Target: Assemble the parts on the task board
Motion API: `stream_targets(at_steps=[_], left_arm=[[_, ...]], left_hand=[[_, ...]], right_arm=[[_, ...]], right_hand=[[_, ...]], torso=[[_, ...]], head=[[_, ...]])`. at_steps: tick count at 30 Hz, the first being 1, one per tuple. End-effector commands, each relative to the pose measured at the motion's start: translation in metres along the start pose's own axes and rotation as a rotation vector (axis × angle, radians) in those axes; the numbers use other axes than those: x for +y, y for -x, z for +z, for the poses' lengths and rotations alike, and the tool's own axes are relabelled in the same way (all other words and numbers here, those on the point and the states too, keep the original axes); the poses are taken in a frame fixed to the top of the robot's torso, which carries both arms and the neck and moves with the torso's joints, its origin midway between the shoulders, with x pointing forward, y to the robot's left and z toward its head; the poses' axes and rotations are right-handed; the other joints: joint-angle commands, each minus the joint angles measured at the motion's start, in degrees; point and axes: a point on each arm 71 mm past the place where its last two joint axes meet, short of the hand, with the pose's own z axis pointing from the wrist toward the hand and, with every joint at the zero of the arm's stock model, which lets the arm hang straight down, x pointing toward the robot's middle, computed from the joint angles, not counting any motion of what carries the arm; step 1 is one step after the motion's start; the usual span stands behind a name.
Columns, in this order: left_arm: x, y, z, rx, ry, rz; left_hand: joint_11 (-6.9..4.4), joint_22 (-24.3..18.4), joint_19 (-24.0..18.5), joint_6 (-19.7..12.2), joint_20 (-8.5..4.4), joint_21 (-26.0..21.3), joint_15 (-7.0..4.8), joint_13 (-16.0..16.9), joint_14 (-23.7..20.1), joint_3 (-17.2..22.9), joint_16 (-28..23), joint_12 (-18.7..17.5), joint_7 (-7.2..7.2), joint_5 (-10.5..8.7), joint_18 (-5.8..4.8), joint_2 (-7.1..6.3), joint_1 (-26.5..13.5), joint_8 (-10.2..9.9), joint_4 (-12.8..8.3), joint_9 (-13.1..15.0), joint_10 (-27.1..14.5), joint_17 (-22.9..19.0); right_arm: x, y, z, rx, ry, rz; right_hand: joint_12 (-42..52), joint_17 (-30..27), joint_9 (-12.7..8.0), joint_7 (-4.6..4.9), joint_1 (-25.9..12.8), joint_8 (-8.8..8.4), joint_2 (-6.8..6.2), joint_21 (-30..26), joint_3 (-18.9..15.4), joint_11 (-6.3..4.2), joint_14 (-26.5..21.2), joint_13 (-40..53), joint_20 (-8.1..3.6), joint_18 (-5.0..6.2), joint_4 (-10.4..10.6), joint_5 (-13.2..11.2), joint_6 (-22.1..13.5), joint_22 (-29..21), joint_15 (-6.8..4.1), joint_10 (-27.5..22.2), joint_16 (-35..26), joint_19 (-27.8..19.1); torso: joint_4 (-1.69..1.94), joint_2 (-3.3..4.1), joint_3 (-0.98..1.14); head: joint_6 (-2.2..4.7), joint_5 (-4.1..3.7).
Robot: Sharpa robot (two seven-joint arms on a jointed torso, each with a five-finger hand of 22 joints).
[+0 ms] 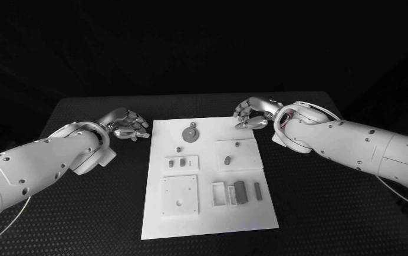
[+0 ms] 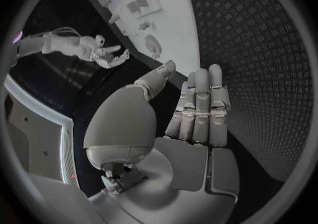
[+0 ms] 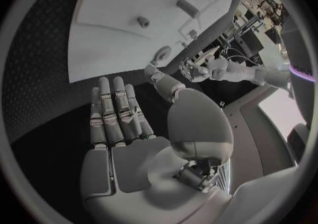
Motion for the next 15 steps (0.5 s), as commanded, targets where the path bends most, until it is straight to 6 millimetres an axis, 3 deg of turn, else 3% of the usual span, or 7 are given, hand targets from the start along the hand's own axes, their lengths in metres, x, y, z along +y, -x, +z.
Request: stream_targets(at_steps=[1,4,7,12,15], left_arm=[[-0.003,0.001,-0.001,0.000,-0.042,-0.325],[-0.005,0.000,-0.003,0.018,-0.063,-0.405],[-0.007,0.000,-0.003,0.006,-0.075,-0.458],[-0.007,0.000,-0.003,0.000,-0.077,-0.500],[-0.008,0.000,-0.003,0.002,-0.081,-0.501]], left_hand=[[-0.01,-0.3,-0.3,-0.6,0.07,-0.5,0.10,0.1,-0.4,-0.7,-0.6,0.0,0.15,-0.35,0.03,0.28,-0.9,0.3,-0.2,0.1,-0.5,-0.4],[0.13,-0.7,-0.7,-0.8,0.23,-1.2,0.28,0.2,-0.8,-1.4,-1.3,-0.1,0.22,-0.35,-0.11,0.86,-1.5,0.4,-0.4,0.1,-0.8,-0.8],[0.24,-1.0,-0.9,-0.7,0.38,-1.8,0.42,0.3,-1.0,-2.7,-2.0,0.0,0.15,-0.34,-0.24,1.67,-3.0,0.6,-0.5,0.2,-1.0,-1.1],[0.18,-1.3,-0.8,-0.9,0.36,-2.3,0.38,0.5,-1.0,-4.2,-2.5,0.1,0.14,-0.33,-0.27,2.16,-4.1,0.7,-1.1,0.1,-0.9,-1.4],[0.19,-1.4,-0.8,-0.8,0.37,-2.5,0.39,0.6,-0.9,-4.4,-2.5,0.1,0.11,-0.33,-0.29,2.36,-4.3,0.8,-1.2,0.2,-0.9,-1.4]], right_arm=[[0.004,-0.010,-0.005,0.062,0.040,-0.187],[0.009,-0.013,-0.007,0.068,0.060,-0.237],[0.012,-0.018,-0.009,0.084,0.071,-0.290],[0.017,-0.024,-0.010,0.106,0.086,-0.341],[0.020,-0.027,-0.012,0.122,0.093,-0.358]], right_hand=[[0.8,1.1,0.3,-0.42,0.8,0.92,-0.08,0.9,0.3,-0.51,3.1,0.0,-0.27,1.82,-0.2,-0.2,1.3,-0.2,-1.54,1.6,1.7,3.3],[2.3,2.5,0.7,-0.94,1.2,1.83,-0.24,1.8,0.5,-1.82,6.8,0.6,-0.56,3.30,-0.3,-0.2,2.6,-0.5,-3.40,4.3,3.5,7.5],[1.7,3.6,0.9,-1.03,1.1,2.15,-0.21,2.6,0.6,-1.98,10.3,0.5,-0.78,4.67,-0.2,-0.2,2.9,-0.9,-5.13,4.7,4.9,11.6],[-0.1,6.5,1.0,-1.31,1.0,2.52,-0.52,5.4,0.7,-2.33,18.5,-0.1,-1.56,7.56,-0.1,-0.3,3.5,-0.8,-8.62,6.1,8.5,20.6],[-0.7,8.4,1.1,-1.57,0.9,2.88,-0.68,6.7,0.4,-2.99,22.0,-0.2,-2.40,7.84,0.0,-0.2,4.2,-0.6,-9.57,7.5,10.7,24.5]], torso=[[-0.03,0.03,-0.07],[-0.13,0.09,-0.06],[-0.11,0.10,-0.07],[-0.04,0.01,-0.08],[-0.08,0.03,-0.05]], head=[[0.33,-0.32],[1.32,-0.67],[2.23,-1.05],[2.12,-0.95],[1.93,-0.91]])
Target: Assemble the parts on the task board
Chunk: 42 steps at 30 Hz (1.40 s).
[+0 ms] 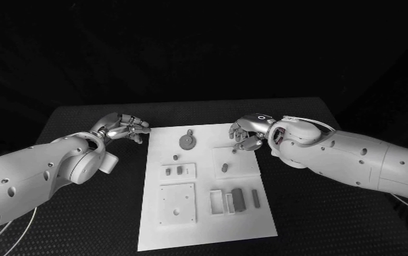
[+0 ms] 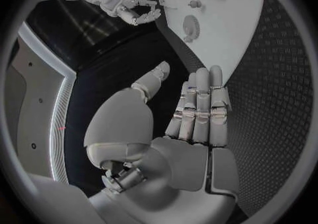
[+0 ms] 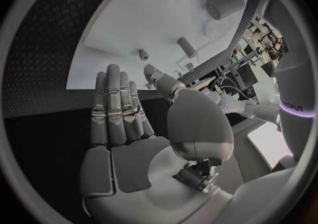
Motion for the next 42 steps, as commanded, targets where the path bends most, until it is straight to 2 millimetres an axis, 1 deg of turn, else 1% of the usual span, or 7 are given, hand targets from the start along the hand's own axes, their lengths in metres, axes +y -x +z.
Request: stream_targets(at_steps=[1,9,14,18,24,39,42], left_arm=[[-0.004,-0.002,0.000,0.013,-0.038,-0.080],[-0.003,0.000,0.000,0.009,-0.037,-0.083],[-0.002,0.001,-0.001,0.005,-0.036,-0.082],[-0.002,0.002,-0.001,0.004,-0.035,-0.084],[-0.003,0.001,0.000,0.010,-0.036,-0.087],[-0.002,0.001,-0.001,0.010,-0.031,-0.087],[-0.002,0.001,-0.001,0.013,-0.031,-0.088]], left_hand=[[-0.12,-0.1,-0.1,-0.2,0.05,-0.2,-0.03,0.1,-0.1,-0.3,-0.4,0.1,-0.09,-0.32,0.09,-0.14,-0.7,0.4,0.0,0.0,-0.2,-0.1],[-0.09,-0.2,0.0,-0.2,0.07,-0.4,0.00,0.1,-0.1,-0.6,-0.5,0.1,-0.12,-0.32,0.06,-0.01,-0.8,0.4,-0.2,0.0,-0.3,-0.1],[-0.07,-0.3,0.0,-0.2,0.07,-0.5,0.02,0.1,-0.1,-0.7,-0.5,0.0,-0.11,-0.33,0.05,0.03,-0.9,0.4,-0.3,0.0,-0.4,-0.1],[-0.05,-0.3,0.0,-0.2,0.08,-0.5,0.03,0.1,-0.2,-0.8,-0.6,0.0,-0.10,-0.33,0.05,0.06,-1.0,0.4,-0.4,0.0,-0.4,-0.1],[-0.03,-0.3,0.0,-0.3,0.09,-0.6,0.05,0.1,-0.2,-0.9,-0.6,0.0,-0.09,-0.33,0.04,0.15,-1.1,0.4,-0.4,0.0,-0.5,-0.1],[0.02,-0.4,0.0,-0.4,0.12,-0.8,0.10,0.1,-0.2,-1.1,-0.7,0.0,-0.06,-0.33,0.02,0.28,-1.4,0.4,-0.4,0.0,-0.6,-0.2],[0.03,-0.5,0.0,-0.4,0.12,-0.8,0.11,0.1,-0.2,-1.1,-0.7,-0.1,-0.05,-0.33,0.02,0.32,-1.5,0.4,-0.4,-0.1,-0.7,-0.2]], right_arm=[[0.004,-0.004,-0.001,0.043,0.010,-0.093],[0.009,-0.010,-0.004,0.077,0.021,-0.117],[0.012,-0.013,-0.005,0.098,0.027,-0.126],[0.012,-0.016,-0.005,0.110,0.028,-0.141],[0.014,-0.017,-0.003,0.108,0.031,-0.153],[0.021,-0.025,0.002,0.136,0.047,-0.157],[0.021,-0.026,0.003,0.140,0.047,-0.164]], right_hand=[[-0.5,1.3,0.1,-0.09,0.1,0.35,-0.47,0.8,-0.1,-0.27,2.1,-0.1,-0.88,0.32,0.1,-0.2,0.7,0.2,-0.70,1.0,1.4,2.6],[-2.0,5.0,0.2,-0.73,-0.4,0.81,-0.82,1.6,-0.3,-1.14,4.1,0.0,-2.49,0.32,0.2,-0.2,2.1,0.5,-1.60,3.8,4.7,6.5],[-2.3,5.8,0.3,-0.85,-0.7,0.90,-0.95,1.8,-0.4,-1.31,4.2,0.2,-2.74,0.32,0.4,-0.2,2.4,0.7,-1.77,4.4,5.3,7.1],[-2.4,5.9,0.3,-0.89,-0.7,0.92,-0.95,1.8,-0.4,-1.34,4.2,0.2,-2.79,0.32,0.5,-0.2,2.4,0.8,-1.80,4.5,5.4,7.1],[-2.7,6.4,0.3,-1.02,-0.5,1.01,-0.69,1.9,-0.3,-1.47,4.3,0.4,-3.00,0.32,0.4,-0.2,2.7,1.0,-1.94,4.9,5.9,7.6],[-3.4,8.2,0.4,-1.41,0.1,1.21,1.60,2.8,-0.2,-1.90,5.0,1.0,-3.69,0.32,-0.4,-0.2,3.7,2.2,-2.40,6.1,8.0,9.0],[-3.7,8.7,0.4,-1.50,0.8,1.17,2.85,3.1,0.0,-1.99,5.1,1.2,-3.95,0.32,-0.6,-0.2,3.9,2.6,-2.50,6.3,8.8,9.2]], torso=[[0.00,-0.02,0.04],[-0.08,-0.04,0.08],[-0.08,-0.04,0.06],[-0.13,-0.04,0.07],[-0.09,-0.03,0.00],[-0.02,-0.02,-0.04],[-0.06,-0.05,-0.01]], head=[[-0.30,0.09],[-0.88,0.14],[-1.24,0.11],[-1.31,0.09],[-1.49,-0.07],[-1.94,0.03],[-2.01,0.00]])
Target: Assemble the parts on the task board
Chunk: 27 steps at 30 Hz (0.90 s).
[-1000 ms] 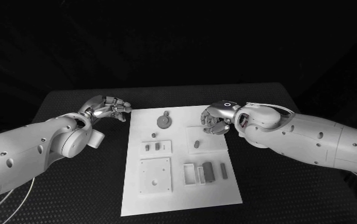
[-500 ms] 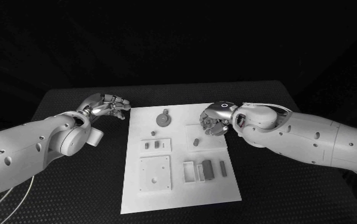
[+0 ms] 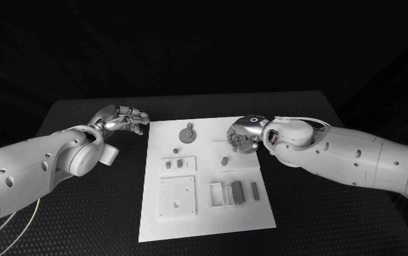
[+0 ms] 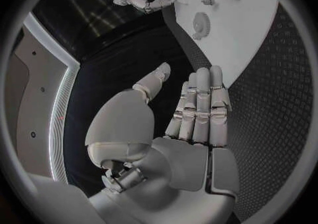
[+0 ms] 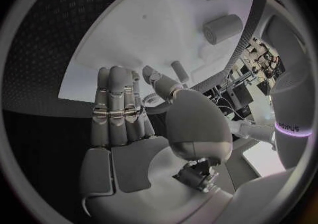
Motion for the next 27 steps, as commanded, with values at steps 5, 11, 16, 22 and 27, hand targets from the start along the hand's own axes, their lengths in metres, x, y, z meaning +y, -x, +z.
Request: stream_targets(at_steps=[5,11,16,22,27], left_arm=[[-0.002,-0.003,0.000,0.018,-0.012,-0.014],[-0.002,-0.002,0.000,0.018,-0.009,-0.014],[-0.002,-0.002,0.000,0.020,-0.007,-0.014],[-0.001,-0.002,0.000,0.020,-0.006,-0.014],[-0.001,-0.001,0.000,0.013,-0.006,-0.012]], left_hand=[[0.05,-0.1,0.0,-0.3,0.12,-0.4,0.11,0.1,-0.2,-0.4,-0.3,-0.1,0.11,-0.33,0.45,-0.08,-0.6,0.2,0.1,0.0,-0.3,-0.1],[0.07,-0.1,0.0,-0.3,0.13,-0.4,0.12,0.1,-0.2,-0.4,-0.3,-0.1,0.12,-0.33,0.45,-0.03,-0.7,0.2,0.1,0.0,-0.4,-0.1],[0.07,-0.1,0.1,-0.3,0.13,-0.4,0.12,0.1,-0.2,-0.4,-0.4,-0.1,0.12,-0.34,0.45,-0.02,-0.7,0.2,0.1,-0.1,-0.4,-0.1],[0.09,-0.2,0.1,-0.3,0.13,-0.4,0.13,0.1,-0.3,-0.5,-0.4,-0.1,0.13,-0.35,0.47,-0.02,-0.7,0.2,0.1,-0.1,-0.5,-0.1],[0.09,-0.2,0.1,-0.4,0.12,-0.5,0.14,0.1,-0.3,-0.5,-0.4,-0.1,0.13,-0.35,0.48,-0.03,-0.7,0.2,0.0,-0.1,-0.5,-0.1]], right_arm=[[0.003,-0.009,0.003,0.042,-0.001,-0.036],[0.002,-0.013,0.004,0.039,-0.012,-0.056],[0.005,-0.016,0.005,0.046,-0.009,-0.063],[0.005,-0.017,0.004,0.053,-0.008,-0.084],[0.006,-0.018,0.002,0.036,-0.009,-0.126]], right_hand=[[-0.7,1.2,-0.1,-0.19,1.7,0.22,2.30,0.9,0.3,-0.22,0.4,0.4,-0.52,0.35,-0.5,-0.2,0.8,1.1,-0.50,0.8,2.0,0.9],[-0.9,2.3,-0.2,-0.47,2.8,0.40,3.31,1.7,0.2,-0.53,0.5,0.8,-0.93,0.35,-0.6,-0.2,1.6,2.1,-0.80,1.6,3.8,1.5],[-1.0,3.0,-0.2,-0.76,4.4,0.59,4.14,3.1,0.4,-0.86,0.4,1.3,-1.61,0.35,-0.6,-0.2,2.4,3.7,-1.13,2.4,5.2,2.4],[-1.0,3.7,-0.2,-1.10,5.0,0.81,3.65,4.3,0.3,-1.24,0.7,1.8,-2.06,0.35,-0.6,-0.2,3.5,5.3,-1.49,3.4,6.7,2.9],[-1.0,4.1,-0.2,-1.41,5.3,1.04,3.48,5.1,0.4,-1.58,1.0,2.2,-2.48,0.35,-0.6,-0.2,4.4,6.2,-1.84,4.3,7.9,3.5]], torso=[[0.01,0.02,0.05],[-0.02,0.02,0.12],[-0.04,0.03,0.13],[-0.07,0.00,0.09],[-0.08,0.02,0.12]], head=[[-0.14,0.02],[-0.28,0.04],[-0.40,0.02],[-0.66,-0.14],[-0.76,-0.27]])
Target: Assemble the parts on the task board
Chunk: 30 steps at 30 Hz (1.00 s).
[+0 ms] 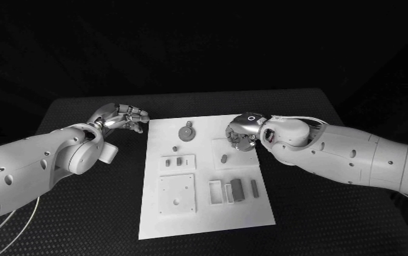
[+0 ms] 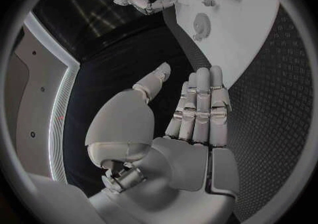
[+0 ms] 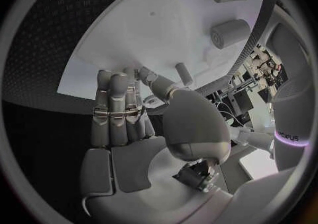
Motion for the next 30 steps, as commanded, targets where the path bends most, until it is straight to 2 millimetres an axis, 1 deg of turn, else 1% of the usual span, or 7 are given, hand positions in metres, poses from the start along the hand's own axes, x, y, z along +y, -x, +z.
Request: stream_targets(at_steps=[1,6,7,11,19,25,30], left_arm=[[-0.0014,-0.0006,0.0001,0.006,-0.009,-0.009],[-0.0016,-0.0010,0.0003,0.003,-0.009,-0.008],[-0.0016,-0.0008,0.0004,0.001,-0.009,-0.008],[-0.0015,-0.0003,0.0002,-0.001,-0.009,-0.007],[-0.0016,-0.0006,0.0003,-0.001,-0.009,-0.007],[-0.0015,-0.0004,0.0002,-0.002,-0.009,-0.006],[-0.0017,-0.0008,0.0005,0.000,-0.010,-0.007]], left_hand=[[0.09,-0.1,0.0,-0.3,0.11,-0.3,0.13,0.1,-0.3,-0.3,-0.4,-0.1,0.22,-0.35,0.50,-0.03,-0.7,0.2,-0.2,-0.1,-0.5,-0.1],[0.13,-0.1,0.1,-0.3,0.12,-0.3,0.16,0.1,-0.2,-0.4,-0.4,-0.2,0.25,-0.35,0.51,-0.06,-0.6,0.2,-0.3,-0.1,-0.7,-0.1],[0.15,-0.1,0.1,-0.4,0.13,-0.3,0.17,0.0,-0.2,-0.4,-0.4,-0.2,0.28,-0.35,0.52,-0.09,-0.6,0.1,-0.3,-0.1,-0.8,-0.1],[0.23,-0.2,0.2,-1.1,0.18,-0.4,0.24,0.0,-0.2,-0.5,-0.4,-0.2,0.58,-0.35,0.55,-0.18,-0.6,-0.2,-0.4,-0.3,-1.1,-0.1],[0.24,-0.2,0.2,-1.1,0.18,-0.4,0.25,0.0,-0.2,-0.5,-0.4,-0.2,0.59,-0.35,0.56,-0.17,-0.6,-0.2,-0.4,-0.3,-1.1,-0.1],[0.25,-0.2,0.2,-1.1,0.19,-0.4,0.25,0.0,-0.2,-0.5,-0.4,-0.2,0.60,-0.35,0.56,-0.19,-0.6,-0.2,-0.4,-0.3,-1.2,-0.1],[0.26,-0.2,0.2,-1.2,0.20,-0.4,0.26,0.0,-0.2,-0.5,-0.4,-0.3,0.60,-0.35,0.57,-0.18,-0.6,-0.2,-0.4,-0.3,-1.2,-0.1]], right_arm=[[0.0028,-0.0152,-0.0024,0.051,-0.005,-0.072],[0.0068,-0.0164,-0.0034,0.040,0.007,-0.097],[0.0073,-0.0168,-0.0037,0.038,0.009,-0.101],[0.0072,-0.0165,-0.0039,0.024,0.010,-0.100],[0.0067,-0.0186,-0.0039,0.008,0.006,-0.103],[0.0081,-0.0193,-0.0038,-0.007,0.013,-0.098],[0.0093,-0.0170,-0.0041,-0.037,0.020,-0.093]], right_hand=[[0.2,0.2,-0.1,-0.05,0.7,0.30,-0.13,0.5,0.1,-0.24,0.1,0.3,-0.13,0.75,-0.2,0.0,0.7,1.0,-0.46,0.6,0.7,0.6],[0.3,0.7,-0.1,-0.44,0.9,0.60,-0.85,1.4,0.1,-0.70,0.5,0.7,-0.62,0.75,-0.2,0.0,1.8,1.3,-0.92,1.7,2.1,1.4],[0.3,0.9,0.0,-0.57,0.9,0.74,-1.08,1.6,0.1,-0.82,0.7,0.8,-0.71,0.75,-0.2,0.0,2.1,1.4,-1.04,2.0,2.4,1.6],[0.5,1.9,0.1,-1.09,0.7,1.14,-2.03,3.2,-0.2,-1.43,1.2,1.1,-1.34,0.75,-0.2,0.0,3.5,1.5,-1.66,3.4,4.5,2.4],[0.1,2.1,-0.1,-1.14,1.2,0.95,-1.97,4.2,0.2,-1.51,0.8,1.1,-1.48,0.75,-0.2,0.0,3.6,1.5,-1.77,3.6,5.2,2.0],[-0.2,2.2,-0.1,-1.10,1.4,0.82,-1.72,4.8,0.4,-1.47,0.8,1.1,-1.52,0.75,-0.2,0.0,3.6,1.5,-1.75,3.6,5.5,2.0],[-0.4,2.3,0.0,-1.08,1.4,0.81,-1.51,5.4,0.4,-1.48,0.9,1.2,-1.60,0.75,-0.2,0.0,3.6,1.5,-1.76,3.7,6.0,2.0]], torso=[[-0.05,-0.01,-0.01],[0.00,-0.01,-0.01],[0.02,-0.01,-0.02],[0.02,0.00,0.00],[0.01,0.00,-0.04],[-0.02,0.03,0.03],[0.02,-0.01,0.01]], head=[[-0.18,-0.05],[-0.46,-0.14],[-0.77,-0.23],[-0.97,-0.23],[-1.15,-0.40],[-1.14,-0.34],[-1.14,-0.39]])
